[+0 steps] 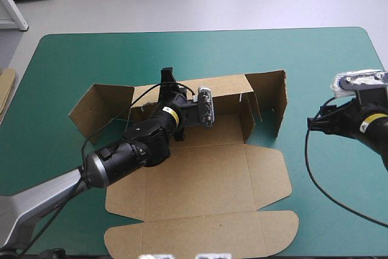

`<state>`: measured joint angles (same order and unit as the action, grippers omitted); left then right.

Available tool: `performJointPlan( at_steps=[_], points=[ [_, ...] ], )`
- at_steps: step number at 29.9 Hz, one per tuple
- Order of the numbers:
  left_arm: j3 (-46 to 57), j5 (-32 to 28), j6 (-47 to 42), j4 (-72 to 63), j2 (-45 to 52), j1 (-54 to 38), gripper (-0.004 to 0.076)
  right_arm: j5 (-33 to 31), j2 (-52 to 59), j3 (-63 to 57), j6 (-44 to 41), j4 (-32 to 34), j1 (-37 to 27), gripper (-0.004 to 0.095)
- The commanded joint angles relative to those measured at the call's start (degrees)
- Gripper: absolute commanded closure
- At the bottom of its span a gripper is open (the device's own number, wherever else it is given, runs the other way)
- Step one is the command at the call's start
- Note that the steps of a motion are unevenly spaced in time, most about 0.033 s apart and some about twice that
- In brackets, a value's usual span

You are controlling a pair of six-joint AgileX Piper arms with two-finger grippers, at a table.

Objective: Fold the box

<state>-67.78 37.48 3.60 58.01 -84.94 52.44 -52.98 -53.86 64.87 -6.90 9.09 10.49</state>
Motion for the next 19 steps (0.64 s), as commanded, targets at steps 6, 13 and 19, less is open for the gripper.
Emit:
performJointPlan(
  at_steps=[6,13,19],
  points=[
    [-0.1,2.37,-4.26,-0.06,0.53,0.46,0.0732,0.39,-7.61,11.03,2.83,0.78,0.13,0.0331],
    [-0.05,4.64,-14.48,7.81,0.26,0.87,0.0732,-2.09,-17.16,18.6,2.73,0.59,0.13,0.0331],
    [0.55,5.94,-20.09,14.73,0.26,1.58,0.0732,-2.88,-27.0,28.3,2.84,-1.51,-0.88,0.0331]
  ],
)
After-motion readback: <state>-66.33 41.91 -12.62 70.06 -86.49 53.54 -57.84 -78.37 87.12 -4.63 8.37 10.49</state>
